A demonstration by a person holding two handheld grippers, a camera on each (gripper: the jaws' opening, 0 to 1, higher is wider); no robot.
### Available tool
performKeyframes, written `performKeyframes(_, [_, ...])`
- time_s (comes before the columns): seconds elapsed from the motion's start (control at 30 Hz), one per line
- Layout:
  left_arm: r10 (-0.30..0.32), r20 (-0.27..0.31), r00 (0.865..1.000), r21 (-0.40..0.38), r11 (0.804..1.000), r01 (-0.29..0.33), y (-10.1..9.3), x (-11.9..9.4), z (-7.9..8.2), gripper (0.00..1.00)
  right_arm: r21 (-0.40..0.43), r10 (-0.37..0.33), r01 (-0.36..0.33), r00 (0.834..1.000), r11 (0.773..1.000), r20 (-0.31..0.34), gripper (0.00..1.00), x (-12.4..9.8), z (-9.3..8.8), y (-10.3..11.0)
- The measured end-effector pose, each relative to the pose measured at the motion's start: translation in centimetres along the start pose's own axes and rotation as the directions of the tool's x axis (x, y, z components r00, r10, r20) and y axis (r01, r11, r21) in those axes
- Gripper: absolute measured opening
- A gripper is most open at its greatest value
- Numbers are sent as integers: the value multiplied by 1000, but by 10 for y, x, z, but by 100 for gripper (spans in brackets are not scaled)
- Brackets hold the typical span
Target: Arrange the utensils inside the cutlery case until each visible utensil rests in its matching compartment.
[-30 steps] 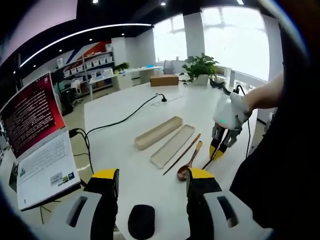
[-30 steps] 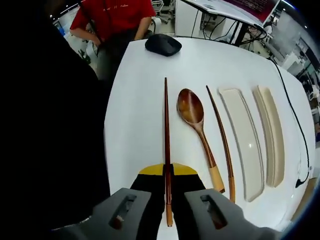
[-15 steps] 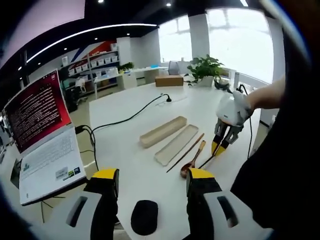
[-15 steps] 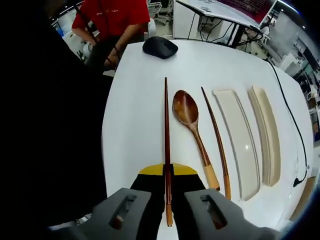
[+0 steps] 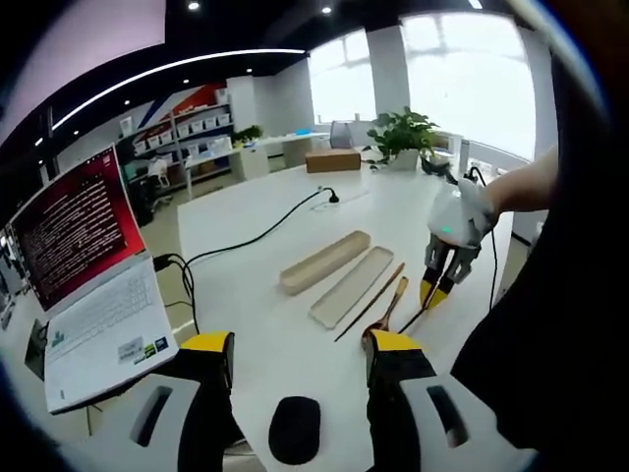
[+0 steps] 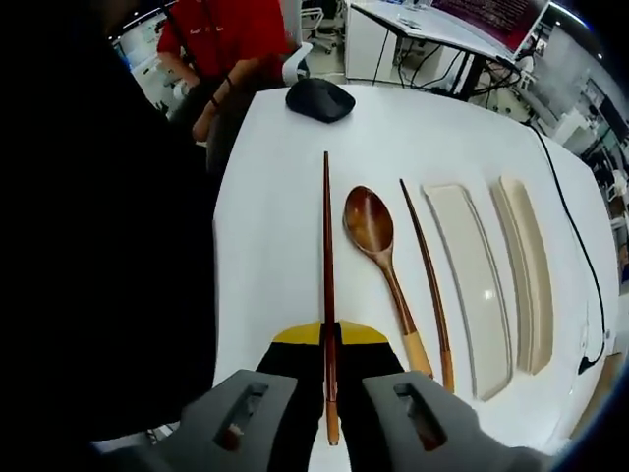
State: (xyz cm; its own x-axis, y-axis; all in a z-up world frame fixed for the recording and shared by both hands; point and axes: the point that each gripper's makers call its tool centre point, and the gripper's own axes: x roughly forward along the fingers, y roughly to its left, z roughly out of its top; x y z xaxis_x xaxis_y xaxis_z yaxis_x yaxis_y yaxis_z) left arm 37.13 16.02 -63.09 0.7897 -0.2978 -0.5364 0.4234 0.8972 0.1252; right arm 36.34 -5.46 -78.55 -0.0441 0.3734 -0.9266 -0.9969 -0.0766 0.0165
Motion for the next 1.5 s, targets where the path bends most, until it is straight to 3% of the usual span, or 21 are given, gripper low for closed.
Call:
performKeyframes(0.37, [-8,-3,1000,0,1000,8,-2,-1,-4,55,-9,-10,10,1000,1000,14,0,-3,4,-9])
performKeyframes(0.47, [4,-14,1000,18,1000,-4,0,-5,-4,55,46,-2,-1,998,999,67,0,-6,12,-11])
performKeyframes(0.57, [9,1,1000,8,1000,-9,1,-8,-2,55,42,-13,10,997,999,73,0,-10,13,-15])
performKeyframes(0.83, [2,-20,1000,3,1000,-2,-4,-7,-14,55,49,-12,8,996,999,84,0,-13,12,-17])
performKeyframes(1.2, [7,-16,1000,-12,1000,-7,0,-8,-15,55,60,-28,24,998,998,57,0,-20,9,-25])
performKeyframes(1.5, [-1,-15,1000,-17,1000,1,3,-6,-15,55,19,-54,54,998,998,16,0,-30,7,-40])
